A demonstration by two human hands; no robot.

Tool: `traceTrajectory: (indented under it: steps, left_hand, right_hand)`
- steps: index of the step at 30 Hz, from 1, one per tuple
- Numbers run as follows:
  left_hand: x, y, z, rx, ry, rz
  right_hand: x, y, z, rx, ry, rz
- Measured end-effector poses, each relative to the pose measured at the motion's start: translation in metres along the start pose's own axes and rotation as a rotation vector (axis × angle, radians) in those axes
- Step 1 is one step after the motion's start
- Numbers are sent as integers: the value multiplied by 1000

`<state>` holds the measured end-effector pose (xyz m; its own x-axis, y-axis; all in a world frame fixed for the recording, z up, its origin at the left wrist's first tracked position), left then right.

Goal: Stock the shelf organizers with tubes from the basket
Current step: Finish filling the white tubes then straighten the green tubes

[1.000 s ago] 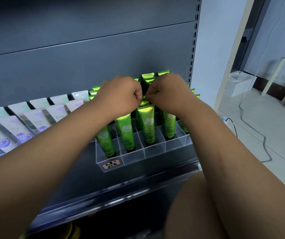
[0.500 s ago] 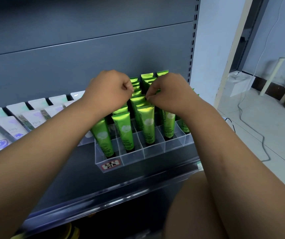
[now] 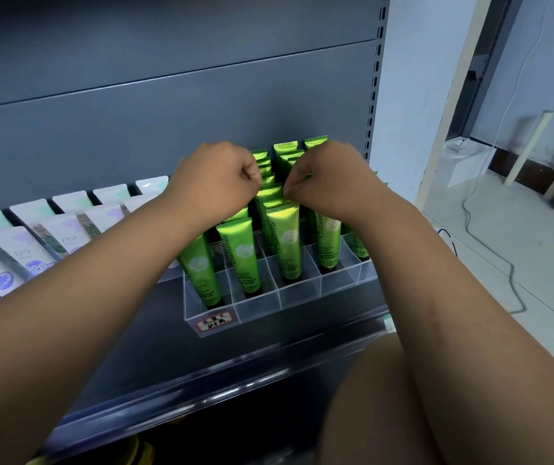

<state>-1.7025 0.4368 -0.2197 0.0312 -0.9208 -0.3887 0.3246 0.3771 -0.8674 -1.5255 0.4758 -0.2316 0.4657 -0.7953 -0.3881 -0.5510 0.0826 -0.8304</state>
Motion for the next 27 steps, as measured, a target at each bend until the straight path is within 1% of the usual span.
traceTrajectory:
  steps: [3, 5, 7, 9, 10, 12, 20, 27]
  left_hand:
    - [-1, 0, 0, 0, 0, 2]
    - [-3, 0, -1, -8, 0, 0]
    - [-6, -1, -1, -27, 8, -4]
    - [-10, -2, 0, -58, 16, -19]
    - [-12, -3, 0, -75, 20, -28]
    - [-15, -3, 1, -106, 20, -40]
    - [-20, 3, 2, -168, -2, -90]
    - [-16, 7, 1, -165, -5, -80]
  right_hand:
    - [3, -3, -1, -44, -7, 3]
    - [6, -6, -1, -115, 1, 19]
    - [7, -10, -1, -193, 2, 71]
    - [4, -14, -1, -221, -15, 152]
    - [1, -14, -1, -210, -22, 181]
    - [-9, -11, 0, -152, -30, 183]
    - [-37, 7, 2, 35, -28, 38]
    - [-38, 10, 4, 84, -57, 60]
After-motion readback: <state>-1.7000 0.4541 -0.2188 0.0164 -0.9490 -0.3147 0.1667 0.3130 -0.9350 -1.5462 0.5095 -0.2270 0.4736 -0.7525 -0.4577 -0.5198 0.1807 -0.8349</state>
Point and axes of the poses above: each hand's wrist, its own x-axis away from the middle knuckle, its own y-axis out of the palm, z = x × y, the point moved 3 cm from there along -x, towards the middle knuckle, and after that the axes turned 4 degrees about -y, right-handed, at the moved point
